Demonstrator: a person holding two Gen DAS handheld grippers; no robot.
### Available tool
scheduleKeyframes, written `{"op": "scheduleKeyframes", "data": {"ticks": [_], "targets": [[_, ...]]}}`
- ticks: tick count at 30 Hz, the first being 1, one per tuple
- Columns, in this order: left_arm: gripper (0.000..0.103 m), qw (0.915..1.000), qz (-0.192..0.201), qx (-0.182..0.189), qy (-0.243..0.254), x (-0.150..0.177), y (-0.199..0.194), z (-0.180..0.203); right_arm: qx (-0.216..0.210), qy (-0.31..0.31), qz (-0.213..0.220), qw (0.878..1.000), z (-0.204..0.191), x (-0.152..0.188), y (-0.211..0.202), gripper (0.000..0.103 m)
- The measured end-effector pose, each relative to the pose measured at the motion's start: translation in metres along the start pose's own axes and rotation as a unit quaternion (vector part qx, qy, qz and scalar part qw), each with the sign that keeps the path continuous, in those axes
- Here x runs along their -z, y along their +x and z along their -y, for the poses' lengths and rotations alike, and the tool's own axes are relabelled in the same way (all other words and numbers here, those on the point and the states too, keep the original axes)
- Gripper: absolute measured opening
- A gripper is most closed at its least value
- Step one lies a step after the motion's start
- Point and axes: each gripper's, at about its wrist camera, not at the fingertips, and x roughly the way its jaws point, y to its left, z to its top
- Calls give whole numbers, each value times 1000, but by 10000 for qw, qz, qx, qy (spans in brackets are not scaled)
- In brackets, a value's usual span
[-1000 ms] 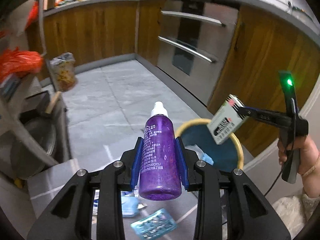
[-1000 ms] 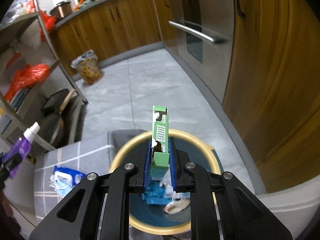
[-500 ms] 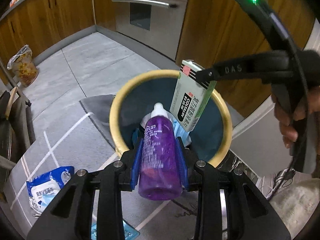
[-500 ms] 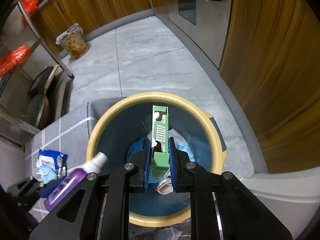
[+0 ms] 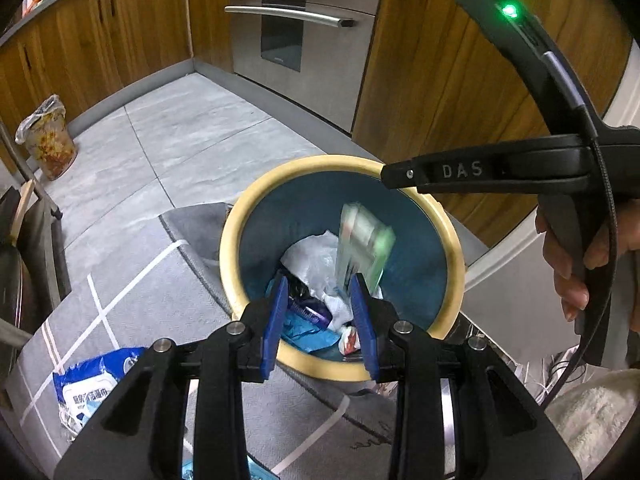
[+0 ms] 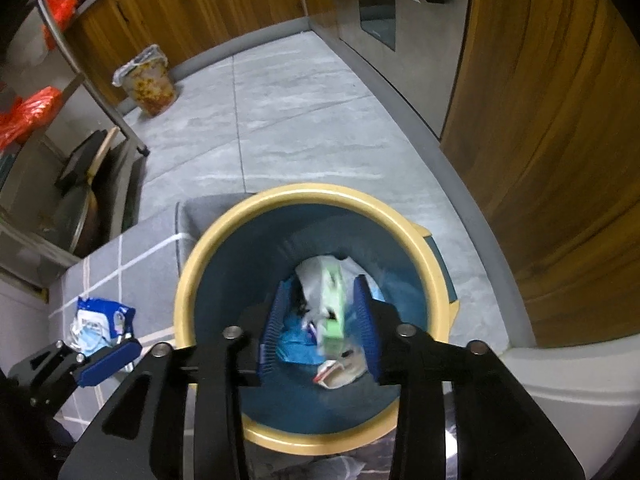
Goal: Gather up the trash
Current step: 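Open both tools over the bin to drop the bottle and box, then move both open tools back over the wet-wipe pack and pill tray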
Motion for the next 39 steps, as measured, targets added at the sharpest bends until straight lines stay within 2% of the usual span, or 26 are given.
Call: {"op": "scheduleKeyframes", "data": {"ticks": [3, 5, 6, 11, 14, 16, 21, 29, 32, 36, 39], "targets": [[36, 10000, 8, -37, -71, 4, -5, -3, -13, -46, 22, 10000, -2, 0, -2, 43], [45, 9999, 26, -67, -116, 7, -9, -6, -24, -37, 38, 10000, -3, 0, -3, 49], [47, 9999, 52, -97, -130, 8, -13, -7, -31, -26, 50, 10000, -3, 0, -4, 51], [64, 9993, 157, -262, -220, 18, -31, -14, -123, -36, 211, 9997, -7, 0, -12, 74], [75, 9984, 285, -393, -277, 26, -51, -23, -181, -62, 322, 9993, -14, 0, -19, 80], [79, 9978, 364, -461, -314, 31, -63, -31, -225, -95, 358, 9991, -20, 1, -21, 84], [85, 9938, 492, -840, -535, 58, -96, -63, -315, -325, 439, 9980, -40, 4, -28, 86], [85, 9814, 263, -1582, -1058, 118, -127, -123, -248, -840, 513, 9948, -84, 12, -35, 87], [87, 9774, 218, -1689, -1248, 137, -140, -137, -300, -1024, 465, 9932, -104, 16, -35, 92], [91, 9720, 229, -1878, -1391, 148, -147, -150, -512, -1463, 304, 9875, -142, 26, -29, 92], [93, 9698, 211, -1849, -1574, 154, -144, -162, -652, -1694, 96, 9833, -167, 34, -21, 92]]}}
